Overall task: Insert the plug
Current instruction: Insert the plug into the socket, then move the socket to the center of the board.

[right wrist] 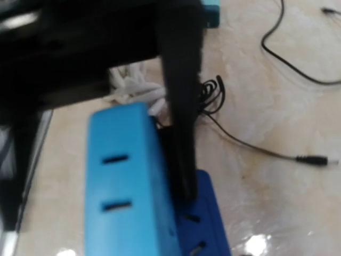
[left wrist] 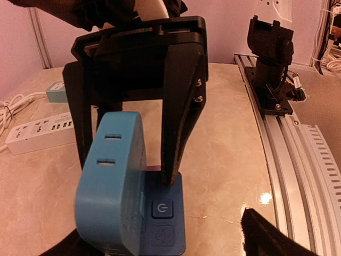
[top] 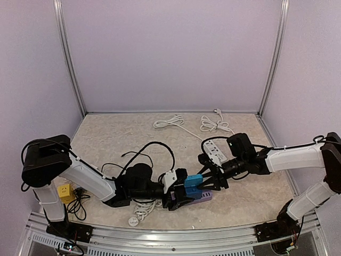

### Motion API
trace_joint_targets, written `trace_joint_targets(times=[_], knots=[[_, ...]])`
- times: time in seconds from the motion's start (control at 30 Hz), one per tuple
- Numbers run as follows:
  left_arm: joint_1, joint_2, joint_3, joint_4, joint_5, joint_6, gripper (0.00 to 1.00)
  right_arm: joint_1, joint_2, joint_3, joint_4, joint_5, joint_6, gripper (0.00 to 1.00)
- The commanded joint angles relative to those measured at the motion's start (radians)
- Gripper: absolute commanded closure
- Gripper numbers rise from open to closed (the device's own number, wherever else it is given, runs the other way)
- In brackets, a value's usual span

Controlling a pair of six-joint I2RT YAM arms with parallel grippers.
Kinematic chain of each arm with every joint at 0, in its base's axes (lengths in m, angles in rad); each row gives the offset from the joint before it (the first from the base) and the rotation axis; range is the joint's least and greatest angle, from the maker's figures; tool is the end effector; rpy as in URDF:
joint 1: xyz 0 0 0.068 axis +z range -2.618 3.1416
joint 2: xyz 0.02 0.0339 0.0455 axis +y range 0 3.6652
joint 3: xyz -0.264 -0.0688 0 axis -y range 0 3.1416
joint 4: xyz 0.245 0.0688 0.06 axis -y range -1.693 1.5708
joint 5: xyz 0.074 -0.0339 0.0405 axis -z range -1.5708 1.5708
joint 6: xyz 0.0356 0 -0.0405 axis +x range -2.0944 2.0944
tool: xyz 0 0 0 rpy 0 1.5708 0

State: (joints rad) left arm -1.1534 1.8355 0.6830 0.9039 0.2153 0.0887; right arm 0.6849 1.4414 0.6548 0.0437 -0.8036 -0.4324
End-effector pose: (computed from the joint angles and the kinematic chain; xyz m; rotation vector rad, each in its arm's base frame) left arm 0.1345 -0.3220 0.1420 1.2434 1.4615 -0.9330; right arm 0.1961 0.1933 0.1774 -1.5229 1.6571 1.0550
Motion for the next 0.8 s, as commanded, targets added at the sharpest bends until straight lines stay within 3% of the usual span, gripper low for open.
trace_joint_targets(times=[0.0, 0.1, 0.27, 0.4, 0.53, 0.63, 0.77], knots=[[-0.019, -0.053, -0.024, -0.078, 0.002, 0.107, 0.02, 0.009, -0.027, -0.016, 0.008, 0.035, 0.016, 0.37], [-0.017, -0.104, -0.036, -0.114, 0.003, 0.162, 0.01, 0.009, -0.055, -0.02, 0.01, 0.032, 0.012, 0.25], [0.009, -0.187, -0.012, -0.256, -0.009, 0.339, 0.01, 0.005, -0.095, -0.015, 0.004, 0.049, 0.011, 0.18], [0.078, -0.276, 0.095, -0.601, 0.048, 0.442, 0.01, 0.005, -0.142, 0.022, -0.075, 0.059, 0.066, 0.1], [0.18, -0.373, 0.251, -1.059, 0.141, 0.582, 0.01, 0.004, -0.241, -0.021, -0.088, 0.309, 0.242, 0.09], [0.261, -0.419, 0.4, -1.365, 0.121, 0.684, 0.01, -0.003, -0.255, -0.041, -0.131, 0.473, 0.404, 0.09], [0.384, -0.433, 0.621, -1.782, 0.052, 0.839, 0.01, -0.005, -0.254, -0.043, -0.175, 0.459, 0.541, 0.1]])
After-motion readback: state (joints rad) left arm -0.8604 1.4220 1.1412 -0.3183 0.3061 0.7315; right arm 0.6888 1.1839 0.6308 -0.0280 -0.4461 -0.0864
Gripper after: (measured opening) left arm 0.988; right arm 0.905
